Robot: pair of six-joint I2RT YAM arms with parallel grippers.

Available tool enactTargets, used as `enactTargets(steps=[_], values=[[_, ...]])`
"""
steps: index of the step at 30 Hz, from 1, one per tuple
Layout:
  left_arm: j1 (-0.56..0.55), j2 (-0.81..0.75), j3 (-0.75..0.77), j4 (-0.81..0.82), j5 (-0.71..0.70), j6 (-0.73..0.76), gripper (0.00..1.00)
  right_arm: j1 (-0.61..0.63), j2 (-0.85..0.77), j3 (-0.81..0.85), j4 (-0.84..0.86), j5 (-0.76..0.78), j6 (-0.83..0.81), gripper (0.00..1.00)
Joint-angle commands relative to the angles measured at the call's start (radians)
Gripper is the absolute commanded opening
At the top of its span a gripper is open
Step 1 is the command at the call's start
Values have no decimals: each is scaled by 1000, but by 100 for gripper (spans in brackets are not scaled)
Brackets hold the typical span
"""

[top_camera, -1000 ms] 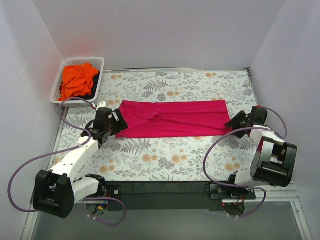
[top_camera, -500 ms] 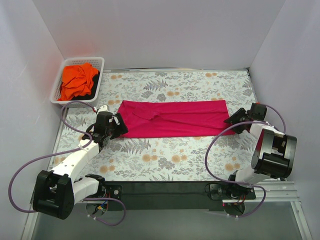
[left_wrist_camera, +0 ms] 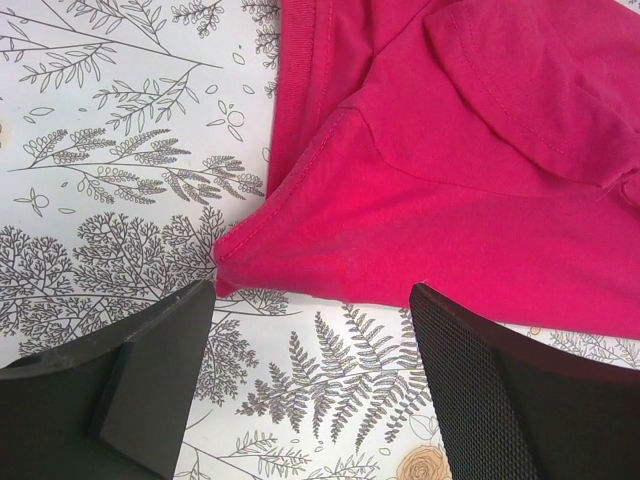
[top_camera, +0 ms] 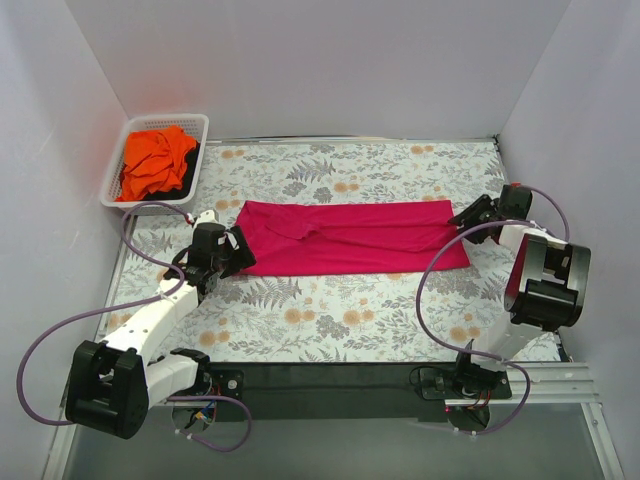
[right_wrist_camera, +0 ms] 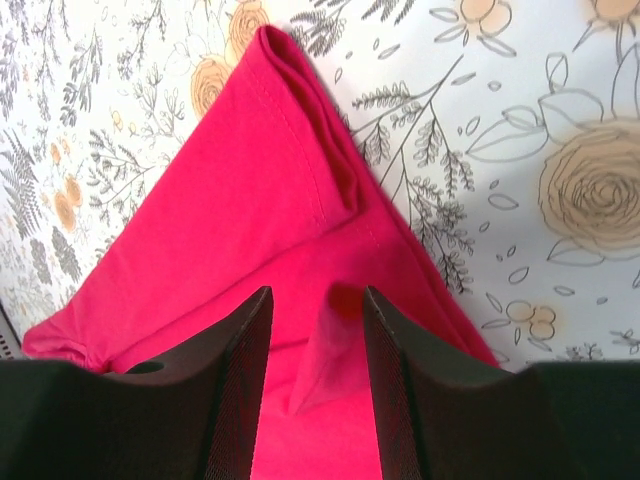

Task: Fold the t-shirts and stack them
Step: Fold the tshirt

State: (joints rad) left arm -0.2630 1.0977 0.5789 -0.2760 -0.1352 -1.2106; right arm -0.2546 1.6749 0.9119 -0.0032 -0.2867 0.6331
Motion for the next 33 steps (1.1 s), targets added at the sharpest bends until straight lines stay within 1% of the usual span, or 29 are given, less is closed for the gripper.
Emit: enactTargets(steps=[1,4,6,9,12,15,21,27,33], values=[[5,-24,-8,14,-23,16,73,0,9,58,20,33,4,41],[5,-22,-7,14,-23,16,73,0,-24,44,5,64,-15,41],[5,-19,-5,15,-20,14,73,3,-52,42,-4,47,-41,40],[5,-7,15,12,-4,10,73,17,-104,35,-64,60,-90,39],[4,8,47,14,43,-15,73,34,-161,4,-116,129,-116,39],[-11,56,84,15,74,-27,73,40,-181,-22,-129,142,-105,39],[-110,201,196,17,83,-33,73,66,-121,22,-147,124,-84,39],[-130,307,237,17,71,-37,73,92,-84,44,-182,195,-61,40],[-133,352,256,15,59,5,73,123,-44,71,-182,228,-41,40]])
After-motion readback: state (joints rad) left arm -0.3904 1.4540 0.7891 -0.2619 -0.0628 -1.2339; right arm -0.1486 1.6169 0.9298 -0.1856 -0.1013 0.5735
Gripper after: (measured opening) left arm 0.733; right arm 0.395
